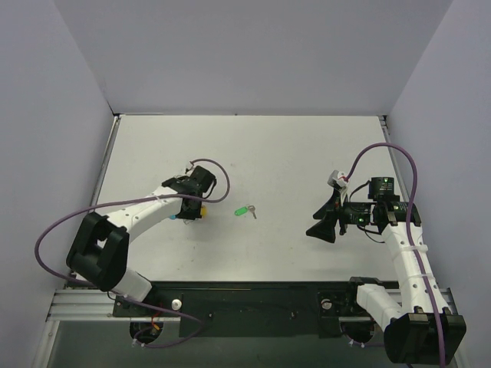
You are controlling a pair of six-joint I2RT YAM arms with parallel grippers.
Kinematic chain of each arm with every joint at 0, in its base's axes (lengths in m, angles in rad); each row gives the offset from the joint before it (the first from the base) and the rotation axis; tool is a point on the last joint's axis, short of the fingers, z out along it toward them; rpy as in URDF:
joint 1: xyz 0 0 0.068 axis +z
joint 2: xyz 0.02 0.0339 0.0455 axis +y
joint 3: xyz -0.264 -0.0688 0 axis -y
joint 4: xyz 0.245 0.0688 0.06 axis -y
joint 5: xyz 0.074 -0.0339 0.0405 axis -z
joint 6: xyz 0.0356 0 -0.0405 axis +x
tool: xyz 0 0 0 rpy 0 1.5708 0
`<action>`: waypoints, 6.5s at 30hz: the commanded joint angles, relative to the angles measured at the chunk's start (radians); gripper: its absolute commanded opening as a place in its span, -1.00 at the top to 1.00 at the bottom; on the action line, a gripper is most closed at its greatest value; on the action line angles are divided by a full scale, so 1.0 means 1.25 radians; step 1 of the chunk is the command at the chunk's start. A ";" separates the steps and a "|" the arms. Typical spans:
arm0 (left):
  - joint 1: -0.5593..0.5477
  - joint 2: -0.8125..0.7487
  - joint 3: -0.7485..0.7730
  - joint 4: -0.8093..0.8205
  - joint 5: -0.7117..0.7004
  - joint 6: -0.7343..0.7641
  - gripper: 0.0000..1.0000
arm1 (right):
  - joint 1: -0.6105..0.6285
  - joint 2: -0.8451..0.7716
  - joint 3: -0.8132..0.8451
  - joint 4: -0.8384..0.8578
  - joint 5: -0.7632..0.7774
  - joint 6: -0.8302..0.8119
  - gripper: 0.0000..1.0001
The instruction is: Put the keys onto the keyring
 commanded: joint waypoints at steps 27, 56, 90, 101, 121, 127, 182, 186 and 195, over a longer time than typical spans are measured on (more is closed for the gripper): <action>-0.051 0.062 -0.014 0.056 -0.022 -0.014 0.35 | -0.005 -0.007 0.013 -0.017 -0.033 -0.018 -0.39; -0.145 0.192 0.051 -0.005 -0.255 -0.063 0.31 | -0.005 -0.006 0.013 -0.016 -0.030 -0.016 -0.40; -0.132 0.246 0.089 -0.029 -0.312 -0.046 0.38 | -0.005 -0.008 0.020 -0.037 -0.030 -0.035 -0.40; -0.118 0.240 0.073 -0.014 -0.301 -0.038 0.58 | -0.005 -0.008 0.019 -0.038 -0.033 -0.035 -0.40; -0.089 0.220 0.060 0.004 -0.298 -0.017 0.44 | -0.006 -0.007 0.020 -0.041 -0.035 -0.035 -0.41; -0.083 0.225 0.060 0.013 -0.297 -0.006 0.46 | -0.005 -0.007 0.020 -0.043 -0.037 -0.036 -0.41; 0.128 -0.500 0.137 -0.021 0.487 0.420 1.00 | 0.064 0.010 0.049 -0.137 0.022 -0.160 -0.42; 0.108 -0.540 0.102 0.006 0.570 0.462 1.00 | 0.172 0.047 0.136 -0.253 0.098 -0.272 -0.42; -0.006 -0.567 0.109 -0.014 0.651 0.501 1.00 | 0.406 0.215 0.483 -0.463 0.187 -0.387 -0.42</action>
